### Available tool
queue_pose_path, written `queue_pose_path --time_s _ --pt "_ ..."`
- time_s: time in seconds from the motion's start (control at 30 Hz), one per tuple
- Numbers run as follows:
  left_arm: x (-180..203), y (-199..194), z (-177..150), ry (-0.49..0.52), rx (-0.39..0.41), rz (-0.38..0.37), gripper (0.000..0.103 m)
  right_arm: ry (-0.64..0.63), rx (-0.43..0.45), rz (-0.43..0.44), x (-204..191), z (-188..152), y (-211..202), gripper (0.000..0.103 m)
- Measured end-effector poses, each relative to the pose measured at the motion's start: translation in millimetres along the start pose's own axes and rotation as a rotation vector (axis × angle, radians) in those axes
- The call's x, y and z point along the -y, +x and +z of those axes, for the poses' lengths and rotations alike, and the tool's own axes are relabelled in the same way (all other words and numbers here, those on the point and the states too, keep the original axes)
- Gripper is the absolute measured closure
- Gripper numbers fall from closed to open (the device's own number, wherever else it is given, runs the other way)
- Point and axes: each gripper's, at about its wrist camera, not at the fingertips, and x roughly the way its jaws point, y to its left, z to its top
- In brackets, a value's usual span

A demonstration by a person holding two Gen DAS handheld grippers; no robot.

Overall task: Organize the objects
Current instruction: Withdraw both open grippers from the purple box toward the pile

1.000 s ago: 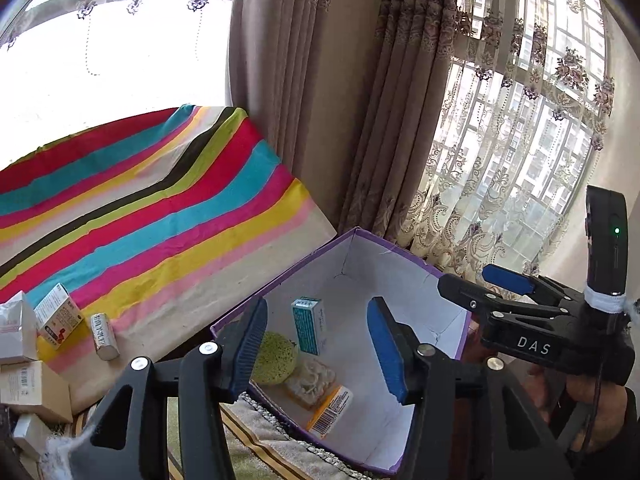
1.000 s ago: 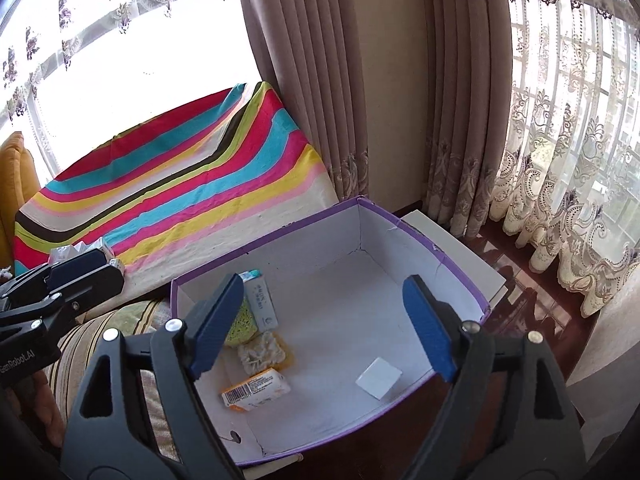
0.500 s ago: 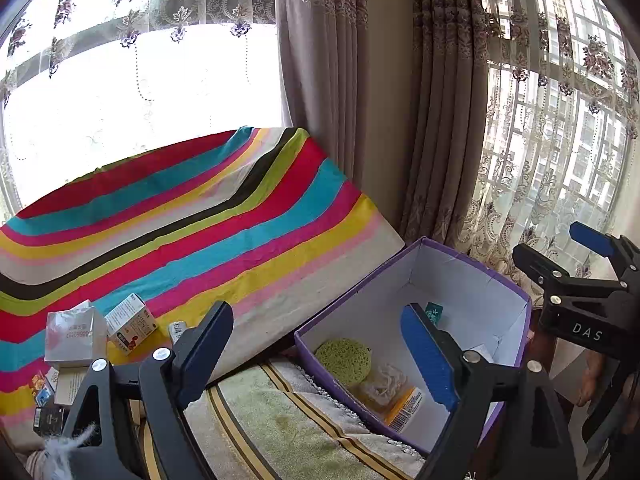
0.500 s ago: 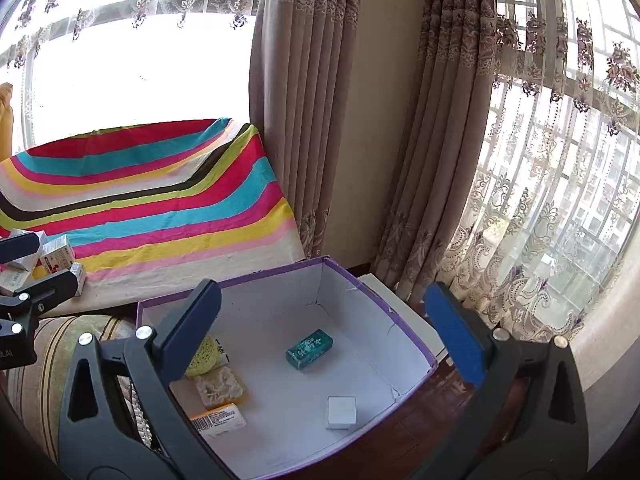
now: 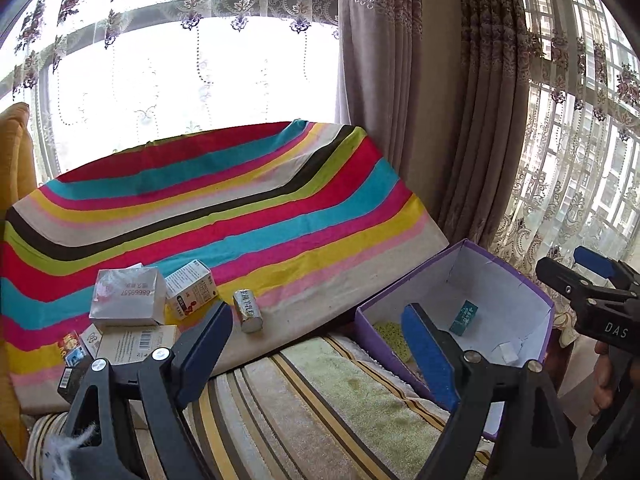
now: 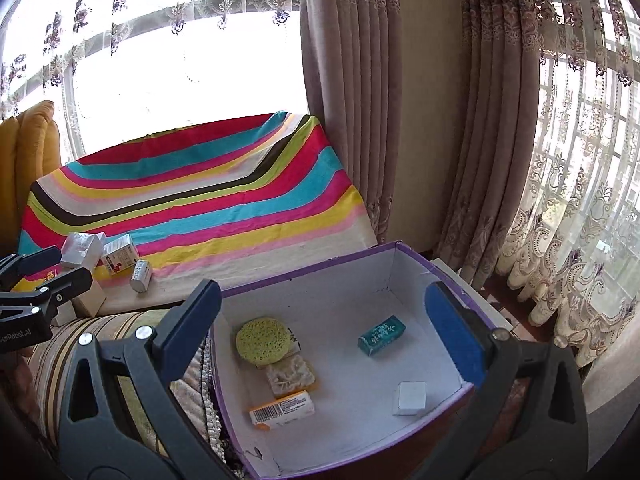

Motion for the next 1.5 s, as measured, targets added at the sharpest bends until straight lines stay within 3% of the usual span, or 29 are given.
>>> queue_pose_path --time_s 0.6,1.07,1.5 --pt "-137 -54 -60 -0.282 -0.021 0.125 0.016 -0.065 -0.082 0.175 -65 -9 5 0.0" --pt "-192 -71 -93 -0.373 -0.093 0.162 0.016 -0.159 -0.143 0.328 -145 -19 4 0.0" --pt "-232 -73 -108 -0.457 -0.148 0.179 0.016 -0.306 -0.233 0.411 -257 -35 21 0.002"
